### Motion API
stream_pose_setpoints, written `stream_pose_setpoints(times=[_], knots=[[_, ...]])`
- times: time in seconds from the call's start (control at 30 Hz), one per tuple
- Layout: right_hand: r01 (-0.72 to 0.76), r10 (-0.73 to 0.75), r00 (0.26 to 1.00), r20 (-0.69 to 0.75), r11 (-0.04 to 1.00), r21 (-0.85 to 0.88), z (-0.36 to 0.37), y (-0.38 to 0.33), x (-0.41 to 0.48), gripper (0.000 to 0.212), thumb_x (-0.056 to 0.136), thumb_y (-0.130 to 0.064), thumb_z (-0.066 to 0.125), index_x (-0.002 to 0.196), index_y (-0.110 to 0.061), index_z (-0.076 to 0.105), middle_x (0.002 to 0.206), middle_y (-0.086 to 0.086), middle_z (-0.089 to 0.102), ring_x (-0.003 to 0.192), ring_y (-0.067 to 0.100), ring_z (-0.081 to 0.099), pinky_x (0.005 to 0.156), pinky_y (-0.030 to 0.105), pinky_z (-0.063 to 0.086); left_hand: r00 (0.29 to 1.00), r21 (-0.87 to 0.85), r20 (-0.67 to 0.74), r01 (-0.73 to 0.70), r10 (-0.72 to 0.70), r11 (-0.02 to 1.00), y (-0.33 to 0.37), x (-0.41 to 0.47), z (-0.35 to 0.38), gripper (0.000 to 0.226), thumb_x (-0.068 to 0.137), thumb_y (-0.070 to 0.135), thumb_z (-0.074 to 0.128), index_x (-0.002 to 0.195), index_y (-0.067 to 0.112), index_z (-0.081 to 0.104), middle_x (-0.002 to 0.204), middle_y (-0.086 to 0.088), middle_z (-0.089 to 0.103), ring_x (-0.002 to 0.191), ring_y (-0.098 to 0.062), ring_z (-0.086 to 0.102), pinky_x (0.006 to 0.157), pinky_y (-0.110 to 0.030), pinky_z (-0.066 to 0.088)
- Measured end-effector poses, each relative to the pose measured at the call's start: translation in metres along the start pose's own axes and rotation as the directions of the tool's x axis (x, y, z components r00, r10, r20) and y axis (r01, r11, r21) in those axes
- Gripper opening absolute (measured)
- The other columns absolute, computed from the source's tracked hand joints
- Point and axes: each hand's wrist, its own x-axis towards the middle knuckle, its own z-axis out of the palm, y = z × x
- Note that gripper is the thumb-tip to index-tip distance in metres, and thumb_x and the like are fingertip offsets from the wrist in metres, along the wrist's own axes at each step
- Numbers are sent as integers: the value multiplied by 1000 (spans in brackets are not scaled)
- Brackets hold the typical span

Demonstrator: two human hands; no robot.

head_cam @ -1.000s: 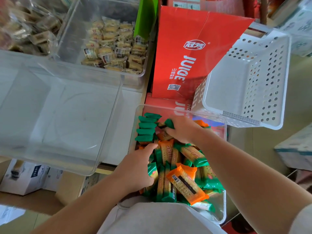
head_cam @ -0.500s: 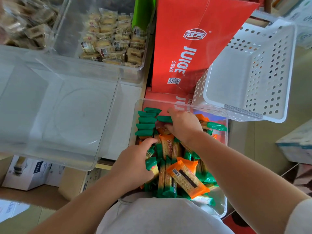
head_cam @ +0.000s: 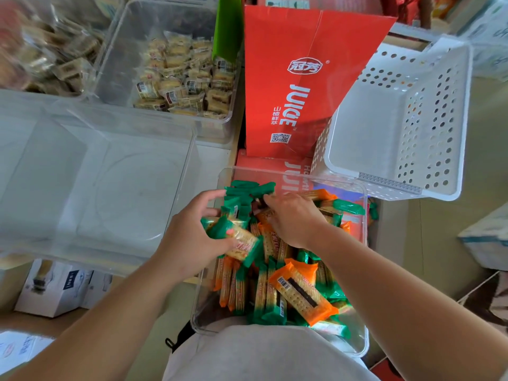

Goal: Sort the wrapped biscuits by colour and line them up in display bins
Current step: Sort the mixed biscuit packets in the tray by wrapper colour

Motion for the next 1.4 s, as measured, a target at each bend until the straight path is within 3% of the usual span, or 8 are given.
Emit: stream_pose_setpoints(times=[0.1,0.23,0.33,0.63,0.87,1.03,1.17,1.4], knots=[[-57,26,995,94,940,336,-5,1,-3,48,103,-41,45,148,-23,45,145,4,55,134,28,48,112,45,35,998,-99,-65,-5,-1,995,5,5,7,92,69,16,92,142,45,44,116,20,58,106,-1,60,78,-16,51],[-197,-43,970,238,434,879,-19,2,-22,76,82,-62,65,146,-25,49,135,-9,57,123,8,54,99,21,41,994,-262,-103,-8,-20,965,13,12,21,89,68,15,92,137,48,47,119,22,59,112,-4,61,88,-28,57],[-125,-28,981,191,658,742,-22,3,-24,80,83,-47,79,148,-19,43,124,-10,54,111,7,55,85,12,41,994,-439,-51,63,-94,896,13,15,31,86,70,7,90,135,48,51,125,12,61,112,-11,65,91,-36,59],[-76,-17,992,128,726,684,-24,10,-32,51,77,-44,85,119,-30,59,103,-11,64,93,8,64,86,29,53,973,-614,56,209,-222,761,12,16,43,27,91,7,66,116,16,70,103,-7,77,96,-24,74,78,-37,56],[-92,8,995,102,512,854,-27,23,-44,39,73,-14,87,97,-28,60,94,4,65,81,18,65,77,38,56,974,-634,-67,125,-215,763,12,17,50,19,92,10,70,109,19,72,99,0,77,96,-18,73,85,-39,58],[-127,147,988,51,576,808,-36,45,-44,42,71,-17,86,104,-26,61,95,1,67,85,17,65,80,38,55,964,-375,-243,9,-108,927,0,20,49,8,98,25,65,105,27,66,91,6,73,82,-10,71,69,-34,58],[-135,245,963,-117,805,578,-42,49,-34,42,76,-29,85,106,-28,56,90,-14,63,79,4,62,68,20,48,996,-18,-35,-87,87,996,-12,14,59,17,99,30,60,116,28,60,101,11,66,86,-5,63,71,-25,51],[-1,18,985,-172,995,99,-15,23,1,43,83,-28,77,120,-22,55,103,3,70,91,29,66,73,41,56,976,82,216,-37,19,996,-17,12,76,34,94,30,68,116,41,44,97,10,63,71,-10,64,58,-19,48]])
